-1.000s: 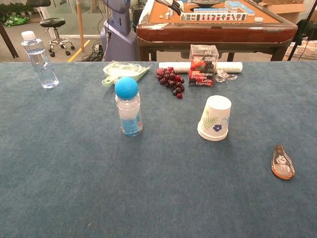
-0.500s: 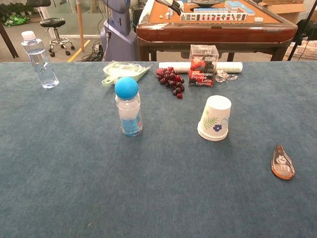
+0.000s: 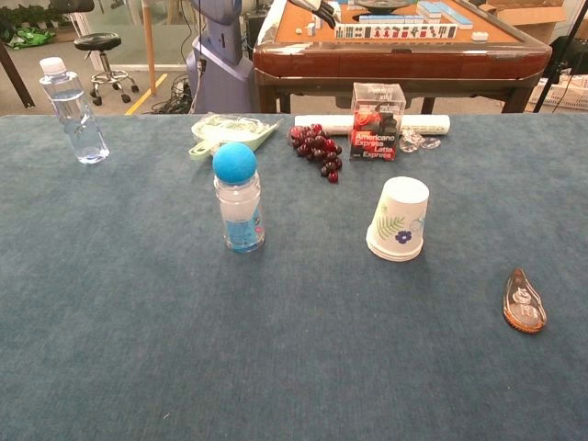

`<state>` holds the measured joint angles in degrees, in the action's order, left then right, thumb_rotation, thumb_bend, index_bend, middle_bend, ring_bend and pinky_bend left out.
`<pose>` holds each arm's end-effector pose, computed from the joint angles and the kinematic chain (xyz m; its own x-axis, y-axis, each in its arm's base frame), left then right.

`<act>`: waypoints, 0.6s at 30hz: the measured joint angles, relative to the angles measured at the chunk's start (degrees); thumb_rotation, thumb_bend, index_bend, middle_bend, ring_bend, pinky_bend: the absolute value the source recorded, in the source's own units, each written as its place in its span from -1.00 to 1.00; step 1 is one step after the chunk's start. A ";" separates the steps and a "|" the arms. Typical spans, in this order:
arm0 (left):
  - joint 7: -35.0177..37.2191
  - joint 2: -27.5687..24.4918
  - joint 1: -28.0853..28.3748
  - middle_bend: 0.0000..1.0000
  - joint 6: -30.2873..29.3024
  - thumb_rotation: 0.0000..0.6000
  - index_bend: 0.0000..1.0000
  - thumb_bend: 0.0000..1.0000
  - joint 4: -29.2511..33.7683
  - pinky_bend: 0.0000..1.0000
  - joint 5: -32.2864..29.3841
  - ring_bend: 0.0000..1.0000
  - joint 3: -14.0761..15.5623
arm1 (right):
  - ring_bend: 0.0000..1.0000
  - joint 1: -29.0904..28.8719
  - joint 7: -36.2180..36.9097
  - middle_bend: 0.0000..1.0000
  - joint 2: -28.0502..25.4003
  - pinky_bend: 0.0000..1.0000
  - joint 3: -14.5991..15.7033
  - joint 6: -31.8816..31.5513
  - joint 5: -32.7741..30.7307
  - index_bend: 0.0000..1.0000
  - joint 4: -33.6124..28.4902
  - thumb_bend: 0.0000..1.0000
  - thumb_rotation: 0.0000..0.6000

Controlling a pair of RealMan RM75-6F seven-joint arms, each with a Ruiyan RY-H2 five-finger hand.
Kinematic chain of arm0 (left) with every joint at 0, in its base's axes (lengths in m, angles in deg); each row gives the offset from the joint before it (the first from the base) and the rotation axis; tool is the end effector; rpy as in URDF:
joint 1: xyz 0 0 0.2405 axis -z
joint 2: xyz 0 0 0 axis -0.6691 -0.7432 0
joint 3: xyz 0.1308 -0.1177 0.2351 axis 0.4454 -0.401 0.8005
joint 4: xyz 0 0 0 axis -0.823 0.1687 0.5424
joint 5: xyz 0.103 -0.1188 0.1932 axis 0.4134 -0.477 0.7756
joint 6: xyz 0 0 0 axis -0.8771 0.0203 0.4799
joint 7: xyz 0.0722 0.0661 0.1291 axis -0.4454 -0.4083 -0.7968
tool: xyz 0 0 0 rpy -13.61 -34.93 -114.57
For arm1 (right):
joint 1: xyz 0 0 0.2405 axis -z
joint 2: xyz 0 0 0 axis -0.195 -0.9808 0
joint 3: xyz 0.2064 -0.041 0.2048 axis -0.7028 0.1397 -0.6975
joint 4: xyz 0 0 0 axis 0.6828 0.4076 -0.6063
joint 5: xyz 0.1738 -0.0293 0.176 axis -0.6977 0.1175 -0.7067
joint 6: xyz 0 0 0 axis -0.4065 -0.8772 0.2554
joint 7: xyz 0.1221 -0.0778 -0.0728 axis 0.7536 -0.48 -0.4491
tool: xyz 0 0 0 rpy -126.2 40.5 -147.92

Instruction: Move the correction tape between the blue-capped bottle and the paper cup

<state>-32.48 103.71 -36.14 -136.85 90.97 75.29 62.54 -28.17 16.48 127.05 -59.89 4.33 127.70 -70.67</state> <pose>-0.3811 0.2111 0.1320 0.4271 0.0141 0.9041 0.9042 -0.0015 -0.4271 -0.3599 -0.2799 0.0195 0.6389 -0.1206 0.7598 -0.7571 -0.2735 0.5933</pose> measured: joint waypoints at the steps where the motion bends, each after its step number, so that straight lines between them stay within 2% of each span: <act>1: 0.12 -0.05 -0.03 -0.27 0.00 1.00 -0.37 -0.81 0.03 0.01 -0.07 -0.41 -0.02 | 1.00 -0.22 -0.07 1.00 0.43 1.00 0.01 0.35 -0.17 1.00 0.44 -1.00 1.00; 18: -0.05 -0.36 -0.22 -0.20 -0.02 1.00 -0.34 -0.81 -0.03 0.01 -0.68 -0.38 -0.38 | 1.00 -2.78 -1.39 1.00 5.26 1.00 0.54 2.99 -1.37 1.00 2.94 -1.00 1.00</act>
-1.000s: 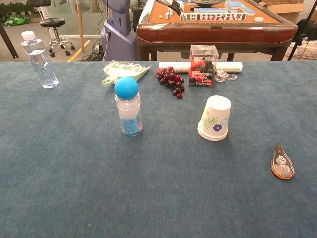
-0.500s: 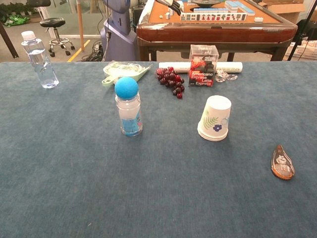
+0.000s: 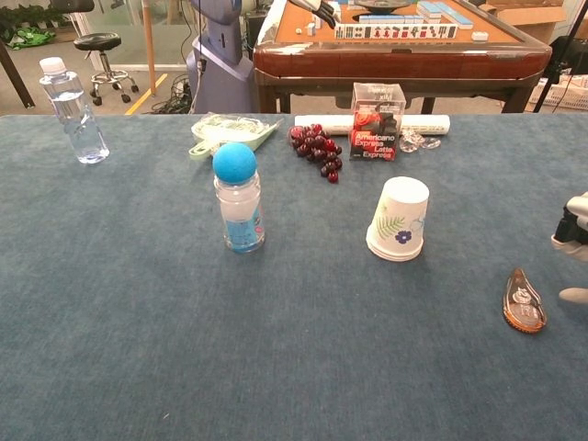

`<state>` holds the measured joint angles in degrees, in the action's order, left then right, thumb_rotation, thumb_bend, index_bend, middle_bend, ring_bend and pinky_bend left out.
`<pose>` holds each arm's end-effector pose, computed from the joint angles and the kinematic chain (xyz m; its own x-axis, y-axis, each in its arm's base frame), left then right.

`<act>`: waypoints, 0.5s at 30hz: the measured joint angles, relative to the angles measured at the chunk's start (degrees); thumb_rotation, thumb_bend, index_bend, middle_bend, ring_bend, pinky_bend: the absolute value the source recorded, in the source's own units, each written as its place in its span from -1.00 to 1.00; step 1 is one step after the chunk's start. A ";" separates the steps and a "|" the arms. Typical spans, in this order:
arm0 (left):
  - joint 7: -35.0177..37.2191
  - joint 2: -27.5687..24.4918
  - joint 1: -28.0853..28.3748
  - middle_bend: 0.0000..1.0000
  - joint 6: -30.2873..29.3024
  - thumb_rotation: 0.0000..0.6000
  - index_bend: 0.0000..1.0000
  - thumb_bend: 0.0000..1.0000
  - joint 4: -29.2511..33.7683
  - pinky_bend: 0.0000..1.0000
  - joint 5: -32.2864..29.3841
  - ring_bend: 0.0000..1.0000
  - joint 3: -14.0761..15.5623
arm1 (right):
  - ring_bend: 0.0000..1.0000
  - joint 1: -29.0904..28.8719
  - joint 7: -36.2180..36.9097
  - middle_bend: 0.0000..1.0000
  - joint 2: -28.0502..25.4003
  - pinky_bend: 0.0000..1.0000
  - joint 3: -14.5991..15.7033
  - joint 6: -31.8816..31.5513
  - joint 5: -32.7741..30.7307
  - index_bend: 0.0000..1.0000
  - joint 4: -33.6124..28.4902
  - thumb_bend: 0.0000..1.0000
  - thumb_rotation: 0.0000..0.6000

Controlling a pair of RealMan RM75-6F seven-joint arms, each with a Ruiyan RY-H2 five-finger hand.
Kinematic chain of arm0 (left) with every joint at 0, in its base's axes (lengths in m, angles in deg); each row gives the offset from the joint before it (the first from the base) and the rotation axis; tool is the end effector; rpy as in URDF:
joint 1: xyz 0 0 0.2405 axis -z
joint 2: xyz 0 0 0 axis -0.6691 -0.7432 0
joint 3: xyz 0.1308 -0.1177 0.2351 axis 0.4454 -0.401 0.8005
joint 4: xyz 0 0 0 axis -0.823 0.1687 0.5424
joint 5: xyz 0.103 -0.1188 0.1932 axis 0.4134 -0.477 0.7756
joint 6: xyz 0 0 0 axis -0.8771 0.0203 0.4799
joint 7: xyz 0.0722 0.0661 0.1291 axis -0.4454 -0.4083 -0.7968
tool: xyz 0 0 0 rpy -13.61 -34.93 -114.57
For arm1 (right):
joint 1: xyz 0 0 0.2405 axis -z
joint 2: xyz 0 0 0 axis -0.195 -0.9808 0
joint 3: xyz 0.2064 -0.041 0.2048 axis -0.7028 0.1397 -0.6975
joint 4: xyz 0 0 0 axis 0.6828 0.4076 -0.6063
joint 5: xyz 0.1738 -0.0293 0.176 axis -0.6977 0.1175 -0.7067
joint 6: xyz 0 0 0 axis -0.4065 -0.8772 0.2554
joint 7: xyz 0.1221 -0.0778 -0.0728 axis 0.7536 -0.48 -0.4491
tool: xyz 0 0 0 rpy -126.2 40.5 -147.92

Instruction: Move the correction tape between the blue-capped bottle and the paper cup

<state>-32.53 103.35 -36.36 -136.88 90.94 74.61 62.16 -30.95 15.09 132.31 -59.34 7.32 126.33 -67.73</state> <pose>-0.3837 0.2113 0.1365 0.4323 0.0078 0.9017 0.9016 0.0143 -0.4324 -0.3468 -0.2912 -0.0199 0.6380 -0.1556 0.7542 -0.7562 -0.3117 0.5754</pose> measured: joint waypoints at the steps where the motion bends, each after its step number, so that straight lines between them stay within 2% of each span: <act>1: -0.04 0.02 -0.03 -0.20 -0.03 1.00 -0.34 -0.81 -0.01 0.01 -0.10 -0.38 -0.05 | 1.00 -0.07 0.00 1.00 0.11 1.00 -0.02 0.06 -0.14 1.00 0.05 -1.00 1.00; 15: 0.04 -0.45 -0.19 -0.18 0.04 1.00 -0.33 -0.81 0.10 0.01 -0.90 -0.37 -0.46 | 1.00 -1.12 -0.16 1.00 1.84 1.00 -0.01 0.28 -0.67 1.00 1.09 -1.00 1.00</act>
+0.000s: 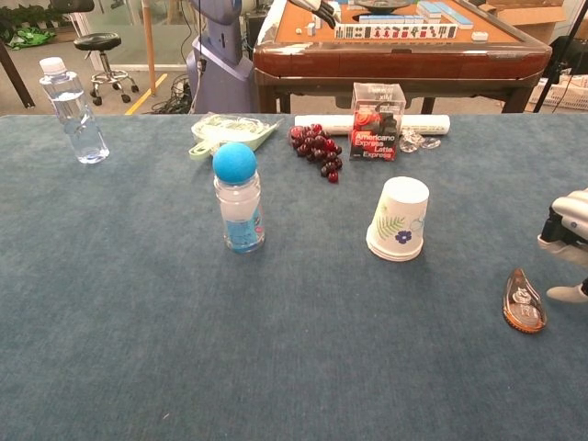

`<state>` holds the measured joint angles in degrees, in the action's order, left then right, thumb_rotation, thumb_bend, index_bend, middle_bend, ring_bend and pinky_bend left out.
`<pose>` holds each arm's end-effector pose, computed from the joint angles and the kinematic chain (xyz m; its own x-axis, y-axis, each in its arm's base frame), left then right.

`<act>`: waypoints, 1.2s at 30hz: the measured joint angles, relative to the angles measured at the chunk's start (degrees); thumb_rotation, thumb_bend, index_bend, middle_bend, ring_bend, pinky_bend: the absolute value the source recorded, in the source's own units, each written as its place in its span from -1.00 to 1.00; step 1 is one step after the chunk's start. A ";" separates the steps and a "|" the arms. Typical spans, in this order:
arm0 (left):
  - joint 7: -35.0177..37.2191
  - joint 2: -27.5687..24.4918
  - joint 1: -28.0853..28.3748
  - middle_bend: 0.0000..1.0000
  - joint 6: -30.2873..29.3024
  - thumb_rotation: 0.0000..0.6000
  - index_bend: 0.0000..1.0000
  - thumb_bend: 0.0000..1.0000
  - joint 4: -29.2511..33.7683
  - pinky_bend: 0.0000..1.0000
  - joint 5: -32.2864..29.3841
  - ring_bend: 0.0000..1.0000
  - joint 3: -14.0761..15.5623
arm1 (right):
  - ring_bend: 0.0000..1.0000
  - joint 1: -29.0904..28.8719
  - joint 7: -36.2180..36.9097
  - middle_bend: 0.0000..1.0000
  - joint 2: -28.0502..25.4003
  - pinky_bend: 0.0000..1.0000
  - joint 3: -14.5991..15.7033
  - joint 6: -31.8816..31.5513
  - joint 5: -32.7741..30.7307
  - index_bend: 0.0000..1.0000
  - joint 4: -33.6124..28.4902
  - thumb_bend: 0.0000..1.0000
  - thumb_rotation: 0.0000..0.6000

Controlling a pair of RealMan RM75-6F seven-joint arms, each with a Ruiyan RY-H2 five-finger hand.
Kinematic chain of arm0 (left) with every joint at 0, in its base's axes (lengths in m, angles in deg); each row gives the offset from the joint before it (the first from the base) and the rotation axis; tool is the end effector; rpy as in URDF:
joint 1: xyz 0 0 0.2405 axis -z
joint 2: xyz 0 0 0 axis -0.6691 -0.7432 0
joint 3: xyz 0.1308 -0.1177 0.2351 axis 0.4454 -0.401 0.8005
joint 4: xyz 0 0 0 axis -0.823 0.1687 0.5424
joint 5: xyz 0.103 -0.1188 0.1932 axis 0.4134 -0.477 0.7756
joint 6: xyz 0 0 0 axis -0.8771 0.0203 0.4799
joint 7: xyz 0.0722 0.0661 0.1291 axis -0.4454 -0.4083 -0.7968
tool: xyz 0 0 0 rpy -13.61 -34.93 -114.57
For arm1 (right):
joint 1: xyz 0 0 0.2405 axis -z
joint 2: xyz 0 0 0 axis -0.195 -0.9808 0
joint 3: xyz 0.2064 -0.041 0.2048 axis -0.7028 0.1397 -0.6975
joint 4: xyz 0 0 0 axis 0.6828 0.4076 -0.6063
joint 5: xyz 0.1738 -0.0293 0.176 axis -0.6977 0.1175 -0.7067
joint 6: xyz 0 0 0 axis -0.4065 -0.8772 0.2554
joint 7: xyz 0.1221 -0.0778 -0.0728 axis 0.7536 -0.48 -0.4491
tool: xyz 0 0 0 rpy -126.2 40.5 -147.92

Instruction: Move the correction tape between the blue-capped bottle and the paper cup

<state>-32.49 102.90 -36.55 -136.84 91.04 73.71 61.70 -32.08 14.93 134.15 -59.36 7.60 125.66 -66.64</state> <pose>-0.3864 0.2120 0.1418 0.4351 0.0009 0.9004 0.8998 0.0334 -0.4349 -0.3400 -0.2972 -0.0309 0.6313 -0.1536 0.7602 -0.7597 -0.3195 0.5664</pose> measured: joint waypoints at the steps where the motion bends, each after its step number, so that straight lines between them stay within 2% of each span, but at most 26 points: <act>1: 0.01 -0.07 -0.03 -0.18 0.00 1.00 -0.32 -0.81 0.03 0.01 -0.06 -0.37 -0.03 | 1.00 -0.09 -0.01 1.00 0.13 1.00 0.03 0.03 0.03 1.00 0.09 -1.00 1.00; 31: -0.96 -0.39 0.11 -0.16 1.51 1.00 -0.29 -0.81 0.05 0.01 -1.30 -0.35 -0.10 | 1.00 -2.41 -1.15 1.00 2.90 1.00 1.27 0.04 1.81 1.00 -1.80 -1.00 1.00; 36: -0.94 -0.43 0.07 -0.15 1.28 1.00 -0.23 -0.81 0.16 0.01 -1.19 -0.35 -0.14 | 1.00 -2.90 -1.27 1.00 3.88 1.00 1.48 0.28 2.19 1.00 -1.68 -1.00 1.00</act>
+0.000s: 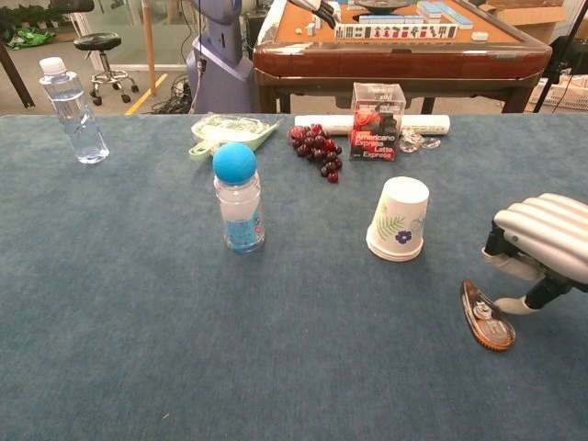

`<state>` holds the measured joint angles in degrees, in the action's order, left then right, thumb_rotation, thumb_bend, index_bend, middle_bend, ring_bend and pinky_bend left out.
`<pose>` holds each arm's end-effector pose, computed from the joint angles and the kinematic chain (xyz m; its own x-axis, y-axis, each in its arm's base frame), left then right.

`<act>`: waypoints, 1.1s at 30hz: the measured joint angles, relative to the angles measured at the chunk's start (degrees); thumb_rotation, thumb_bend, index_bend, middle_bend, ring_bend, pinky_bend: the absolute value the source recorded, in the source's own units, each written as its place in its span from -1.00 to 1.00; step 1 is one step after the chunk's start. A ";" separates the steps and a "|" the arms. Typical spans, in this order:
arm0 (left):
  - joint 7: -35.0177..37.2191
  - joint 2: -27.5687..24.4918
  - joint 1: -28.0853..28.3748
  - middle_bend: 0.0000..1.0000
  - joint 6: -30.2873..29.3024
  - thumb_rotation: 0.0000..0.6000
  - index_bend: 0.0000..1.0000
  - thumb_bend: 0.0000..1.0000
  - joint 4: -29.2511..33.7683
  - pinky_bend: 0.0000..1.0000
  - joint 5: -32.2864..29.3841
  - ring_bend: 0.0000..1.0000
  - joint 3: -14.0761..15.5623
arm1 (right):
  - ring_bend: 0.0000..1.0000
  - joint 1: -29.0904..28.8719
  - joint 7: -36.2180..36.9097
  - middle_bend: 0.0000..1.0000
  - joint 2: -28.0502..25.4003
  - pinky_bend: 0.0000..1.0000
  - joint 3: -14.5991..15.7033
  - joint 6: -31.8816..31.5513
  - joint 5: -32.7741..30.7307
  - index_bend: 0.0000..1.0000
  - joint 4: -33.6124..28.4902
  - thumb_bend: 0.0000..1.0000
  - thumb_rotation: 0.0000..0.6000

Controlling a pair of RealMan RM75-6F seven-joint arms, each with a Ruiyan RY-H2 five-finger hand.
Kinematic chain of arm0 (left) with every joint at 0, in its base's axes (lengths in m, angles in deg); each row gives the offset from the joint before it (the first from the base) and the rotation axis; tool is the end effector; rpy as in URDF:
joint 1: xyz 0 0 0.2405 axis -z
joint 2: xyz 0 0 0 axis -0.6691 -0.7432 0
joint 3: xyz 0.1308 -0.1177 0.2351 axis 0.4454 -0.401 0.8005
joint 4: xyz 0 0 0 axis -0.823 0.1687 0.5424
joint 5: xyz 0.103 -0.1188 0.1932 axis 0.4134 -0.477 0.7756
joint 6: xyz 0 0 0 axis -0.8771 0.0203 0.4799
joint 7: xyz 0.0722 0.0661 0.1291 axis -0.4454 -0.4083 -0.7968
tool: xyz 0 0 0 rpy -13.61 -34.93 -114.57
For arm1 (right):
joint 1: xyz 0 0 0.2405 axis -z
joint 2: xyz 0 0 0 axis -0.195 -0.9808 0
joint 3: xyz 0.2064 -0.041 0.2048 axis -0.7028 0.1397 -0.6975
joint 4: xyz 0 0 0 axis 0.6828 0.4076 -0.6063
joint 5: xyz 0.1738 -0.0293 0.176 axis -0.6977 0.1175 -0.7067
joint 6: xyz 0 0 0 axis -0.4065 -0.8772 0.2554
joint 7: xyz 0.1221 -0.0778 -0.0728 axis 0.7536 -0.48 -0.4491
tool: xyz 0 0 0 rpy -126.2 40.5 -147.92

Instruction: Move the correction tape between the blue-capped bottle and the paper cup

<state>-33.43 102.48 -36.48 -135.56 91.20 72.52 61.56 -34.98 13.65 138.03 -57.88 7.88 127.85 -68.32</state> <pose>-0.3906 0.2129 0.1431 0.4507 0.0201 0.8925 0.8909 0.0533 -0.4511 -0.2971 -0.2937 -0.0685 0.6052 -0.1523 0.7814 -0.7528 -0.4286 0.4995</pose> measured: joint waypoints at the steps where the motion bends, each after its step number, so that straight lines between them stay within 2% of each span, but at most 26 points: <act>1: 0.04 -0.02 -0.03 -0.15 -0.01 1.00 -0.22 -0.81 0.01 0.01 -0.06 -0.35 -0.02 | 1.00 -0.11 -0.02 1.00 0.17 1.00 0.03 0.13 0.03 1.00 0.02 -1.00 1.00; 33: 0.24 -0.02 -0.01 -0.14 0.38 1.00 -0.15 -0.81 -0.25 0.01 -0.50 -0.33 -0.17 | 1.00 -2.50 -3.15 1.00 2.24 1.00 0.52 1.29 1.14 1.00 -4.38 -1.00 1.00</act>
<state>-33.19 102.46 -36.49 -135.18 90.95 72.02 61.38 -37.49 10.50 140.27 -57.37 9.17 129.00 -72.71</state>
